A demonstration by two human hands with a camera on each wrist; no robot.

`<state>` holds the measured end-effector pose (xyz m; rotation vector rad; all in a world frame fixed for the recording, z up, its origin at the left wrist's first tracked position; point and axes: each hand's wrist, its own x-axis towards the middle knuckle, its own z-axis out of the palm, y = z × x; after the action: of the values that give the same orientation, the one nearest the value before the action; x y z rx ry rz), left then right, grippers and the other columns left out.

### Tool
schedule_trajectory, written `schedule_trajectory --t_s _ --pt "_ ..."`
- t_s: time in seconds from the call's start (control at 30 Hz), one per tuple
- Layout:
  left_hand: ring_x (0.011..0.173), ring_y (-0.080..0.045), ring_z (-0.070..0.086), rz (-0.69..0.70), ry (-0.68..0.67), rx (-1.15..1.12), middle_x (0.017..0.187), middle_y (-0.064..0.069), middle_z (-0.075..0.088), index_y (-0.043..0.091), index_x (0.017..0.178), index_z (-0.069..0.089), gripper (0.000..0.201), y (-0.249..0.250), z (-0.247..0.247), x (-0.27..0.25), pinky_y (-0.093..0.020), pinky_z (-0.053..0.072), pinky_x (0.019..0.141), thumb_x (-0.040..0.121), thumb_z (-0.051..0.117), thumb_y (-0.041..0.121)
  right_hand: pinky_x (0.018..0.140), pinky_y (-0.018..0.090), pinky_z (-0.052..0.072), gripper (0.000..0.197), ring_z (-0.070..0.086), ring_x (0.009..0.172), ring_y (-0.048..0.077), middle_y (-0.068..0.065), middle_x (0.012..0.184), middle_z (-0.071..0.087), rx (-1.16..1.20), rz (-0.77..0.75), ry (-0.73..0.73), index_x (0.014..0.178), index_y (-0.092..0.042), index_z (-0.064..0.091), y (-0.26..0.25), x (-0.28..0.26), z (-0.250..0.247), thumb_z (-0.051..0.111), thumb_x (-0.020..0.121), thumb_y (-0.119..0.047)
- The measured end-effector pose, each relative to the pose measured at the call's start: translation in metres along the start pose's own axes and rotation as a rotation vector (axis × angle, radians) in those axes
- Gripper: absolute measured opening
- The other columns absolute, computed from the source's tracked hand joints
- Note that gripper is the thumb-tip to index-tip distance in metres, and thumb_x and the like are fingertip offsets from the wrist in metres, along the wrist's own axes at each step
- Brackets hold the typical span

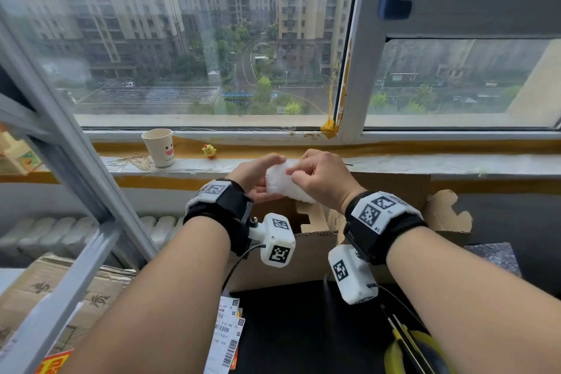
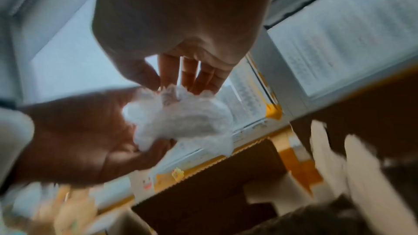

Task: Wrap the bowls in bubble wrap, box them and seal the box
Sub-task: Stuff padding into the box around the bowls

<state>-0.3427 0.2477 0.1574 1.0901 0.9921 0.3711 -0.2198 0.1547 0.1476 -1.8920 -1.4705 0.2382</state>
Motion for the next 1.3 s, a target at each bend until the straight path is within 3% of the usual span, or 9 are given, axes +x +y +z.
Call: schedule_trajectory --t_s 0.2,0.33,0.47,0.6,0.7,0.8,1.0,1.2,1.3 --pt "0.078 -0.025 0.064 0.069 -0.035 -0.129 0.093 -0.017 0.056 -0.002 0.103 0.054 0.016 -0.009 -0.012 0.014 -0.035 0.058 0.079 0.088 0.057 -0.002 0.077 0.033 0.058 0.050 0.061 0.105 0.023 0.008 0.122 0.059 0.490 0.462 -0.054 0.133 -0.013 0.052 0.020 0.008 0.003 0.067 0.089 -0.031" --pt "0.096 -0.024 0.065 0.091 -0.129 0.089 0.109 -0.015 0.067 -0.001 0.111 0.062 0.024 -0.021 -0.021 0.023 -0.033 0.054 0.088 0.089 0.063 0.006 0.068 0.031 0.059 0.029 0.069 0.093 0.027 0.019 0.113 0.067 0.776 0.629 -0.090 0.109 -0.004 0.062 0.025 0.005 0.008 0.073 0.083 -0.010" --pt "0.098 -0.013 0.061 0.340 0.259 0.825 0.102 0.005 0.066 0.025 0.101 0.071 0.025 -0.038 -0.043 0.037 -0.027 0.047 0.085 0.081 0.072 0.040 0.058 0.027 0.057 0.017 0.066 0.073 0.020 0.010 0.091 0.064 0.393 0.627 -0.074 0.097 -0.004 0.061 0.023 0.012 0.022 0.070 0.086 -0.013" --pt "0.120 -0.025 0.036 0.292 0.572 1.366 0.128 -0.002 0.042 0.037 0.096 0.068 0.024 -0.054 -0.067 0.038 -0.037 0.035 0.101 0.079 0.067 0.019 0.067 0.035 0.059 0.042 0.060 0.073 0.022 0.011 0.094 0.059 0.480 0.762 -0.238 0.125 0.002 0.054 0.011 0.016 0.049 0.063 0.089 -0.017" --pt "0.129 -0.032 0.034 0.070 0.433 1.348 0.147 -0.006 0.023 0.035 0.120 0.060 0.044 -0.064 -0.076 0.038 -0.043 0.038 0.101 0.080 0.065 0.016 0.089 0.042 0.051 0.054 0.054 0.091 0.028 0.018 0.128 0.046 0.409 0.798 -0.462 0.137 -0.001 0.042 0.001 0.015 0.066 0.060 0.091 -0.023" --pt "0.112 -0.029 0.057 0.017 0.316 1.406 0.133 -0.008 0.051 0.024 0.130 0.050 0.054 -0.071 -0.082 0.041 -0.037 0.050 0.085 0.079 0.063 0.015 0.099 0.043 0.045 0.061 0.051 0.116 0.033 0.015 0.134 0.045 0.223 0.759 -0.479 0.142 -0.002 0.038 -0.003 0.014 0.077 0.058 0.092 -0.030" --pt "0.102 -0.033 0.062 0.130 0.429 1.441 0.110 -0.011 0.064 0.017 0.127 0.045 0.048 -0.081 -0.085 0.035 -0.035 0.045 0.074 0.082 0.054 0.006 0.062 0.027 0.039 0.033 0.051 0.079 0.021 0.009 0.102 0.055 -0.265 0.555 -0.424 0.116 -0.007 0.054 -0.014 0.019 0.076 0.050 0.094 -0.032" --pt "0.109 -0.031 0.059 0.225 0.582 1.420 0.122 -0.011 0.060 0.020 0.153 0.014 0.080 -0.091 -0.107 0.027 -0.037 0.048 0.086 0.084 0.050 0.003 0.086 0.037 0.045 0.036 0.053 0.112 0.031 0.012 0.119 0.055 -0.614 0.508 -0.299 0.116 -0.009 0.058 0.007 0.012 0.065 0.056 0.087 -0.030" --pt "0.109 -0.029 0.059 0.250 0.601 1.397 0.123 -0.010 0.059 0.019 0.153 0.013 0.080 -0.096 -0.108 0.025 -0.035 0.046 0.087 0.084 0.050 0.003 0.071 0.032 0.043 0.023 0.056 0.094 0.026 0.007 0.101 0.058 -0.725 0.473 -0.307 0.106 -0.012 0.062 0.011 0.005 0.076 0.060 0.084 -0.020"
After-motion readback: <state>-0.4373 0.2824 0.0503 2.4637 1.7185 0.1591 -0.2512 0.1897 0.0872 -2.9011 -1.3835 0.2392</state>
